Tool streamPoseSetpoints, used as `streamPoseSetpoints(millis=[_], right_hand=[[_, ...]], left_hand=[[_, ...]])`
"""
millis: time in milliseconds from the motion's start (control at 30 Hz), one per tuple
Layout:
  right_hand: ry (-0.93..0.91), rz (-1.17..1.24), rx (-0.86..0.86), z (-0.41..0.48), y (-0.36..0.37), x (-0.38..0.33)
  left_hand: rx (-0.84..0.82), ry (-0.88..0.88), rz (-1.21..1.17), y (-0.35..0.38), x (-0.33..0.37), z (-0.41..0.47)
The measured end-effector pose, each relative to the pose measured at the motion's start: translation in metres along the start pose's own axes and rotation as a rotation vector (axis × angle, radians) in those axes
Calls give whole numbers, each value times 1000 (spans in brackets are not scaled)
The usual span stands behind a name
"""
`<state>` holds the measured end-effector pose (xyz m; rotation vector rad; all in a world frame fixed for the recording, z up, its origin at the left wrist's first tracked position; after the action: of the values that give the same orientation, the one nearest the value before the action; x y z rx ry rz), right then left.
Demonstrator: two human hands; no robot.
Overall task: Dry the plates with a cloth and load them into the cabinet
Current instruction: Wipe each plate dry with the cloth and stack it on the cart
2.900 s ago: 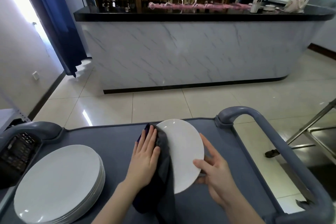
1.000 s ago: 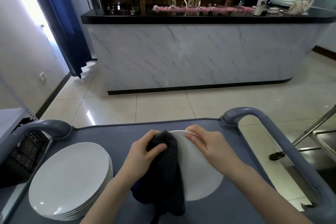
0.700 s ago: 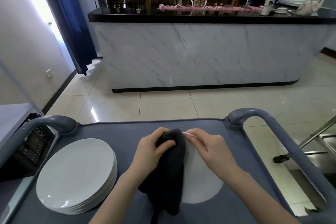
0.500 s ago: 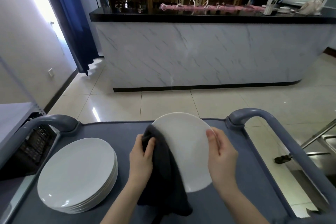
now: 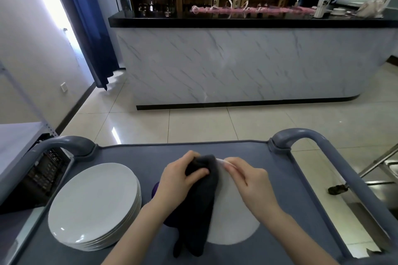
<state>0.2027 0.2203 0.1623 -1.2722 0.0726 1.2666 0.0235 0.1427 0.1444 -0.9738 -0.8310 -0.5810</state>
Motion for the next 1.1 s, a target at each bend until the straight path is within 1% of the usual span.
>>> streamPoseSetpoints(millis=[67,167,233,267,333,433,500,600,633,700,767,833,900,1000,1100], right_hand=[[129,125,171,-9,-3,5],[347,306,427,-21,2,8],[419,373,512,-23,7,7],[424,377,506,-23,8,7],[393,358,392,-19,5,10],[288,309,188,-9,-12,16],[175,250,57,3,-20,11],[-49,6,-203,18,-14,-3],[-101,-71,-259,19,-10,-6],[-145,-123,-265,18,-5,-8],[-150,-90,-153,16,-4,-7],[-110,-28,-27,13,-3,-4],[-17,86,79,6,-1,1],[161,217,282,-8,1,8],[344,340,433,-18,9,11]], left_hand=[[129,-91,-103,-6,-14,-5],[310,-289,-264,-4,-31,-17],[390,-374,-380,4,-38,-27],[412,-401,-432,7,-38,-31],[425,-392,-486,4,-36,-36],[363,-269,-428,-10,-23,-33],[248,-171,-347,-16,-8,-26],[22,-44,-125,-17,10,-14],[-40,-16,-52,-17,14,-10],[-115,-1,41,-17,16,-4],[-93,-17,24,-18,13,-2],[15,-24,-54,-18,11,-4],[158,-59,-122,-20,5,-8],[379,-222,-256,-18,-10,-22],[522,-353,-342,-1,-22,-39]])
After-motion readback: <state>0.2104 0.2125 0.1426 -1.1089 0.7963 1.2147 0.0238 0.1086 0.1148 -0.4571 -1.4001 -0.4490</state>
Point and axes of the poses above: each hand's wrist, its own z-axis towards the middle knuckle, its own y-axis out of the palm, x = y × z, the point moved 4 cm from there along z, towards the middle knuckle, and after that the axes turned 6 degrees about -z, right-handed, at the moved point
